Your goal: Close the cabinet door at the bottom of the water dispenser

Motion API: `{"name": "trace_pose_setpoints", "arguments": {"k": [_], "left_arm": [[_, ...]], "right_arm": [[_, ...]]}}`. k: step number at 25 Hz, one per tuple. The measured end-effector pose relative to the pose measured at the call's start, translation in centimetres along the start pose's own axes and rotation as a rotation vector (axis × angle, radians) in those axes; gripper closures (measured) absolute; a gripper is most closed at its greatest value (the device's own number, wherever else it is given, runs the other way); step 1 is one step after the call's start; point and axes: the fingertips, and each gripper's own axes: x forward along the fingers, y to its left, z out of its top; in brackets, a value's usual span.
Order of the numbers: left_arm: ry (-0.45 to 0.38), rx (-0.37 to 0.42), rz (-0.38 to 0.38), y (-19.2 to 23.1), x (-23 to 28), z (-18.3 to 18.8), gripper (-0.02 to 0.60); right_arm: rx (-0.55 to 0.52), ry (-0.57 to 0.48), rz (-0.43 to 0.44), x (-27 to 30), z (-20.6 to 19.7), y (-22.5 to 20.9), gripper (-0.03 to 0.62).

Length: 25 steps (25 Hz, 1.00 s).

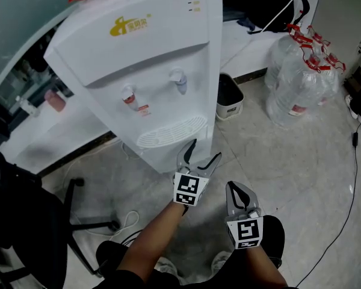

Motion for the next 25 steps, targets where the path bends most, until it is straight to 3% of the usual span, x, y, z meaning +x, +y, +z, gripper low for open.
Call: {"name": "trace_pose_setpoints", "arguments": {"k": [5, 11, 14, 16, 17, 21, 25], "left_arm": [[-0.036, -0.064, -0.003, -1.5, -3.9, 1.6, 0.225], [-0.076, -0.073, -0.002, -2.4, -8.7, 3.3, 0.337], [-0.103, -0.043, 0.012, -2.9, -10.2, 5.1, 0.429], [-0.124, -0.05, 0.031, -2.6, -11.2, 6.7, 0.527], [-0.122, -0.058, 0.039, -2.3, -11.8, 7.5, 0.562], [-0.084, -0.072, 0.05, -1.3, -14.7, 11.7, 0.566], [-0.054, -0.096, 0.051, -1.4, -17.9, 18.2, 0.566]], "right_arm": [[-0.043, -0.021, -0.014, 0.0, 0.9, 0.4, 0.582], [-0.049, -0.078, -0.031, 0.1, 2.7, 1.1, 0.583], [-0.029, -0.101, -0.064, -0.2, 4.0, 1.0, 0.587], [-0.019, -0.105, -0.072, -0.6, 5.3, 1.2, 0.589], [-0.019, -0.106, -0.069, -0.7, 6.4, 1.5, 0.589], [-0.022, -0.104, -0.05, -2.1, 13.3, 2.5, 0.589], [-0.027, -0.1, -0.026, -4.1, 21.5, 2.6, 0.59]]}}
